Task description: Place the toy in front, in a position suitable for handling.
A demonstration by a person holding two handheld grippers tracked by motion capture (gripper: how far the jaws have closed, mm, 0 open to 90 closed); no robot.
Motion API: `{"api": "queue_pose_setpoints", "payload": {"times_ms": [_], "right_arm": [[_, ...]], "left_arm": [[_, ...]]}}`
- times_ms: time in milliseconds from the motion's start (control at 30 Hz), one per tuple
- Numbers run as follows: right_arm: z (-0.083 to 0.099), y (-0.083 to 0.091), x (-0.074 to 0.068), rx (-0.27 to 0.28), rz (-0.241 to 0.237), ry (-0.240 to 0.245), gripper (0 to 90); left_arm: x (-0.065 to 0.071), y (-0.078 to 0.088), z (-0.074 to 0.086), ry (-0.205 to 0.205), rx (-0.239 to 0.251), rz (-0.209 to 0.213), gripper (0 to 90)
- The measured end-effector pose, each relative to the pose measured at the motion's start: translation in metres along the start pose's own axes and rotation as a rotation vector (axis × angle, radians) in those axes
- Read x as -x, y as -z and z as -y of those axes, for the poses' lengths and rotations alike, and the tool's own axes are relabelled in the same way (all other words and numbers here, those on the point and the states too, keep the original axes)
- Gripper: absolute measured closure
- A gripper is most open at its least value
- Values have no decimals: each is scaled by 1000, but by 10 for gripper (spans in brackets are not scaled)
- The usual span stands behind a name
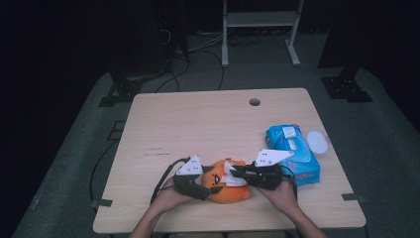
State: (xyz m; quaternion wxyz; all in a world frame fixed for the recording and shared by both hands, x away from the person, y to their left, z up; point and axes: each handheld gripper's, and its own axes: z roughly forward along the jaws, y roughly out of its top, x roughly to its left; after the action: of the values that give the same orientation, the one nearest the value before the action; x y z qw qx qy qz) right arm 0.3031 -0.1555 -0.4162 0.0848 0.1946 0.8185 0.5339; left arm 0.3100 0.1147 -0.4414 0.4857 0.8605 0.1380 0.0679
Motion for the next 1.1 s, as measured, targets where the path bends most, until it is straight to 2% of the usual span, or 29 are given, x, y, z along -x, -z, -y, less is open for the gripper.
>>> {"api": "queue_pose_setpoints", "payload": {"times_ms": [100, 200, 300, 367, 400, 433, 467, 533, 567, 633, 733, 833, 900, 967, 1033, 1100], "right_arm": [[3, -1, 3, -5, -2, -10, 805], [8, 1, 12, -24, 31, -21, 805], [14, 6, 20, -29, 52, -60, 805], [13, 7, 20, -26, 59, -63, 805], [12, 7, 17, -17, 55, -59, 805], [10, 5, 14, -15, 49, -48, 804], [9, 4, 10, -13, 46, -36, 803], [7, 1, 4, -11, 35, -14, 802], [6, 0, 2, -10, 28, -5, 802], [6, 0, 3, -13, 25, -1, 802], [10, 3, 11, -15, 21, -39, 802], [15, 6, 18, -37, 47, -54, 802], [16, 9, 18, -33, 53, -68, 802], [12, 11, 14, -11, 35, -65, 802], [10, 10, 12, -1, 23, -60, 802], [2, 4, -5, 33, -57, -20, 802]], "left_arm": [[0, 2, 2, -5, 1, 4, 290], [0, 4, 3, -19, -9, 3, 294], [-1, 4, 4, -23, -12, 3, 297], [-1, 5, 4, -21, -17, 4, 297], [-2, 5, 3, -10, -16, -3, 288], [-2, 6, 2, 5, -18, -12, 231], [-4, 6, 0, 40, -6, -11, 176], [-6, 6, -1, 70, 9, -3, 139], [-6, 6, 0, 63, 5, -3, 145], [-7, 8, 1, 43, -3, -13, 222], [-10, 9, 3, 59, -8, -12, 261], [-14, 11, 6, 88, -8, -10, 267], [-15, 12, 8, 101, -6, -13, 270], [-17, 11, 10, 119, 1, -12, 271], [-18, 10, 10, 119, 3, -13, 271], [-15, 8, 8, 108, 4, -18, 270]]}}
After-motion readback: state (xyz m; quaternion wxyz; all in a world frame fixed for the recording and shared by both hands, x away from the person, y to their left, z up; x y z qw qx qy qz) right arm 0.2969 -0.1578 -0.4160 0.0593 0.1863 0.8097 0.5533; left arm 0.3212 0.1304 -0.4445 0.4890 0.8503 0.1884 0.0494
